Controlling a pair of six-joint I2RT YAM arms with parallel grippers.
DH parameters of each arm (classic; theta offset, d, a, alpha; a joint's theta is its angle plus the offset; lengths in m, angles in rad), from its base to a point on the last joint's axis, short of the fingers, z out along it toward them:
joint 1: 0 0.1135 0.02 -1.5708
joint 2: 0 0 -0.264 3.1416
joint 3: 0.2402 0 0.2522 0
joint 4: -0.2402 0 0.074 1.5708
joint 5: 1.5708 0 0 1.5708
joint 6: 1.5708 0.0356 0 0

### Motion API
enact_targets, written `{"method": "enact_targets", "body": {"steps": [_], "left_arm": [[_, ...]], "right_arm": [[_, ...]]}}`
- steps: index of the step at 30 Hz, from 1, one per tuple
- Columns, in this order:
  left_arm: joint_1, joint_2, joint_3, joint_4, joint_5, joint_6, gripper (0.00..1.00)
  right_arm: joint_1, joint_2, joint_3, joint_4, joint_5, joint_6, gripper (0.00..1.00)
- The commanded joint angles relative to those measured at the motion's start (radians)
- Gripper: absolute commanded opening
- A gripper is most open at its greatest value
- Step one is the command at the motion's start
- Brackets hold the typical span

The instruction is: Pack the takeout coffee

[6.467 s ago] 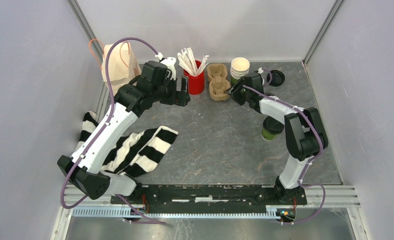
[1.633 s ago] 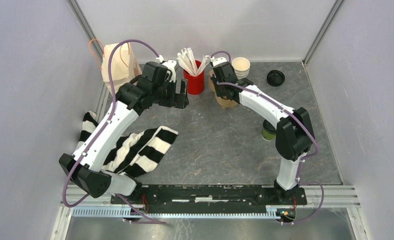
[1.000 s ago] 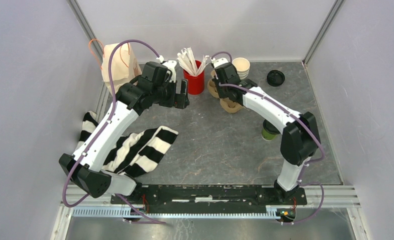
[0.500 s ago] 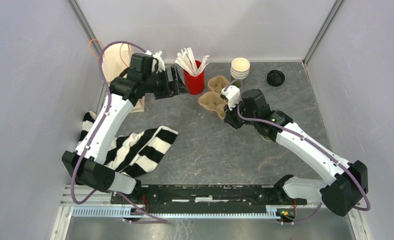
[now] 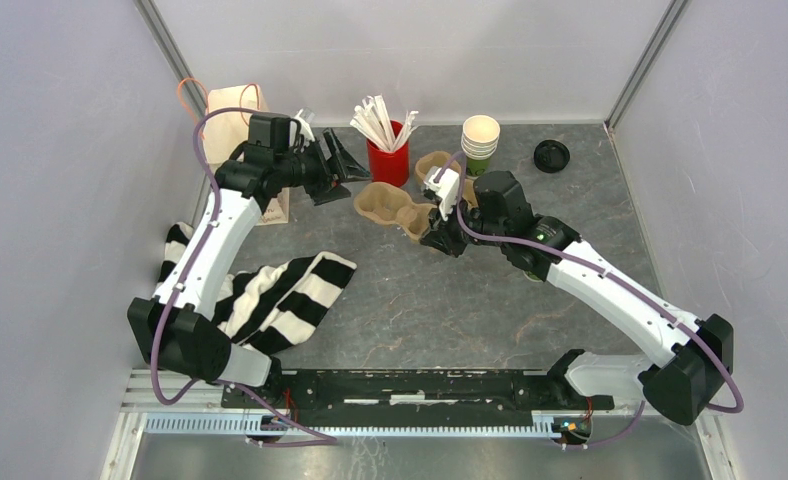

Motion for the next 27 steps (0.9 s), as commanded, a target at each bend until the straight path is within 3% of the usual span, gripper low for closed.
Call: {"method": "enact_targets", "body": {"steps": [1, 9, 18, 27], "left_arm": [[0.004, -0.033, -0.025, 0.065, 0.004, -0.085, 0.74], [0.004, -0.033, -0.034, 0.046, -0.050, -0.077, 0.68], [0.004, -0.054, -0.032, -0.003, -0.140, -0.055, 0.73], [0.004, -0.085, -0.122, 0.064, -0.055, -0.092, 0.41]], "right_arm": [[0.020, 0.001, 0.060, 0.057, -0.037, -0.009, 0.00], [0.030, 0.002, 0.072, 0.053, -0.041, -0.024, 0.00], [0.035, -0.002, 0.062, 0.049, -0.047, -0.029, 0.00], [0.044, -0.003, 0.027, 0.102, -0.045, -0.004, 0.00]]}}
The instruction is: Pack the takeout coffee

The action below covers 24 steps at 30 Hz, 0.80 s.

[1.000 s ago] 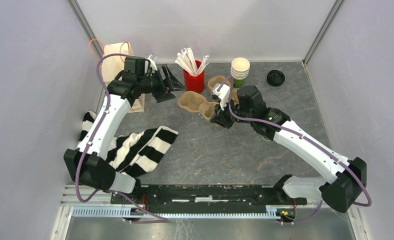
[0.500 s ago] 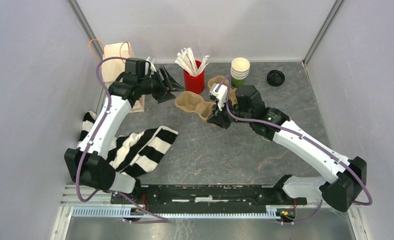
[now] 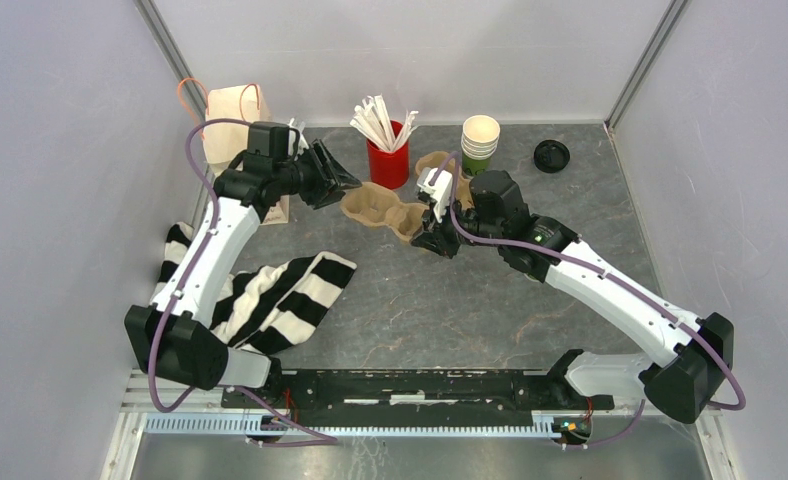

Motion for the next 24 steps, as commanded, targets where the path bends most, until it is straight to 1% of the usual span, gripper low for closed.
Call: {"method": "enact_targets", "body": {"steps": [1, 5, 7, 9, 10, 11, 12, 13, 15, 18, 20, 21, 22, 24], "left_arm": [[0.000, -0.022, -0.030, 0.062, 0.057, -0.048, 0.37], [0.000, -0.019, -0.023, 0.066, 0.065, -0.040, 0.20], [0.000, -0.026, -0.023, 0.074, 0.063, -0.036, 0.11], [0.000, -0.032, -0.021, 0.081, 0.062, -0.026, 0.06], [0.000, -0.036, -0.019, 0.083, 0.059, -0.021, 0.04], [0.000, -0.040, -0.020, 0.091, 0.057, -0.015, 0.02], [0.000, -0.047, -0.022, 0.103, 0.057, -0.009, 0.02], [0.000, -0.055, -0.023, 0.116, 0.055, 0.002, 0.02], [0.000, -0.075, -0.025, 0.141, 0.042, 0.034, 0.02], [0.000, -0.101, -0.027, 0.159, 0.002, 0.093, 0.02], [0.000, -0.111, -0.027, 0.154, -0.029, 0.135, 0.03], [0.000, -0.120, -0.030, 0.151, -0.051, 0.155, 0.03], [0.001, -0.126, -0.032, 0.149, -0.067, 0.169, 0.03], [0.000, -0.134, -0.031, 0.144, -0.090, 0.201, 0.03]], "right_arm": [[0.012, -0.003, 0.005, 0.079, -0.011, 0.005, 0.00], [0.014, 0.004, 0.001, 0.075, 0.013, 0.003, 0.00], [0.014, 0.001, -0.008, 0.054, 0.066, 0.011, 0.01], [0.013, -0.010, -0.037, 0.040, 0.131, 0.041, 0.21], [0.014, -0.015, -0.056, 0.030, 0.157, 0.058, 0.32], [0.010, -0.018, -0.064, 0.015, 0.171, 0.076, 0.41], [0.004, -0.017, -0.066, 0.000, 0.167, 0.099, 0.52], [-0.008, -0.014, -0.057, -0.021, 0.157, 0.136, 0.57], [-0.045, -0.006, -0.020, -0.068, 0.140, 0.220, 0.67], [-0.155, -0.006, 0.067, -0.096, 0.035, 0.370, 0.73], [-0.234, -0.007, 0.121, -0.098, -0.049, 0.486, 0.81], [-0.272, -0.004, 0.142, -0.099, -0.100, 0.535, 0.83], [-0.294, 0.002, 0.161, -0.102, -0.138, 0.569, 0.84], [-0.316, 0.009, 0.178, -0.094, -0.182, 0.626, 0.91]]}}
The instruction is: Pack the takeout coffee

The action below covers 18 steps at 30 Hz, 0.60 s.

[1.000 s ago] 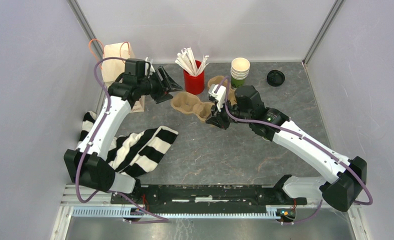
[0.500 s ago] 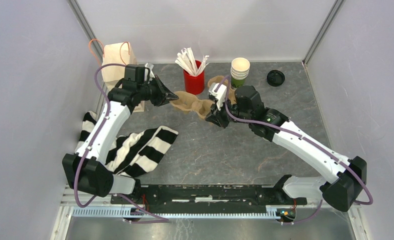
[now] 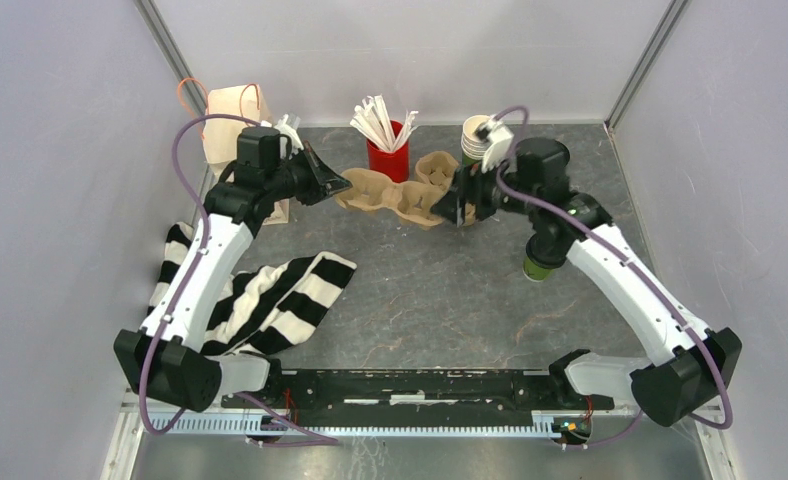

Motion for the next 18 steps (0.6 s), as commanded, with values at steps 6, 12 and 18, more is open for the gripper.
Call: {"method": "enact_targets", "body": {"steps": [6, 12, 18], "left_arm": [[0.004, -0.075, 0.017, 0.042, -0.066, 0.185, 0.03], [0.004, -0.101, 0.003, 0.044, -0.065, 0.200, 0.03], [0.002, -0.107, 0.000, 0.053, -0.038, 0.191, 0.03]], "right_arm": [[-0.103, 0.016, -0.012, 0.099, -0.225, 0.454, 0.91], [-0.136, -0.045, -0.259, 0.457, -0.280, 0.746, 0.76], [-0.144, -0.045, -0.377, 0.632, -0.262, 0.880, 0.64]]}}
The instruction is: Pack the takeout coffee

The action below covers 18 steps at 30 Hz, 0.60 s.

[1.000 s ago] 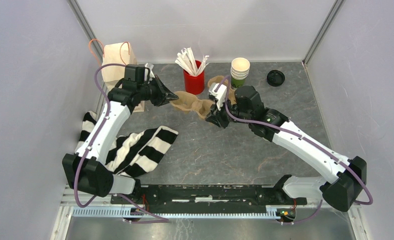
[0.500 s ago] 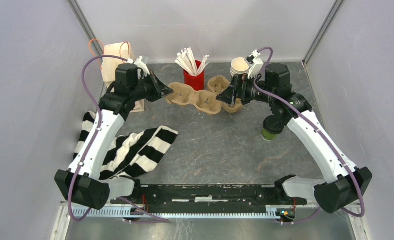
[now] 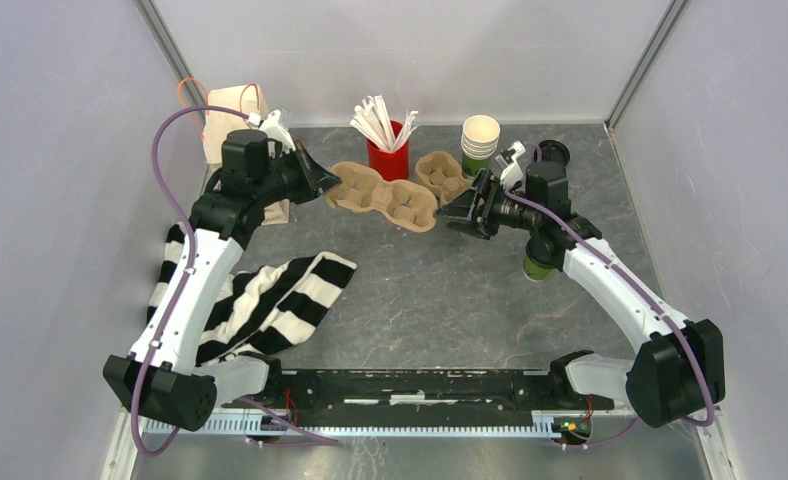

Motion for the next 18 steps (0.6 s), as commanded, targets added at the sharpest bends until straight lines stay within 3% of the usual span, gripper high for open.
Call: {"method": "enact_targets", "body": {"steps": [1, 18], "left_arm": [[0.002, -0.023, -0.001, 0.054, 0.019, 0.044, 0.03], [0.002, -0.025, -0.017, 0.081, 0.046, 0.012, 0.03]], "right_arm": [[-0.004, -0.034, -0.054, 0.309, -0.022, 0.202, 0.64], [-0.002, -0.033, -0.188, 0.616, -0.044, 0.473, 0.44]]}}
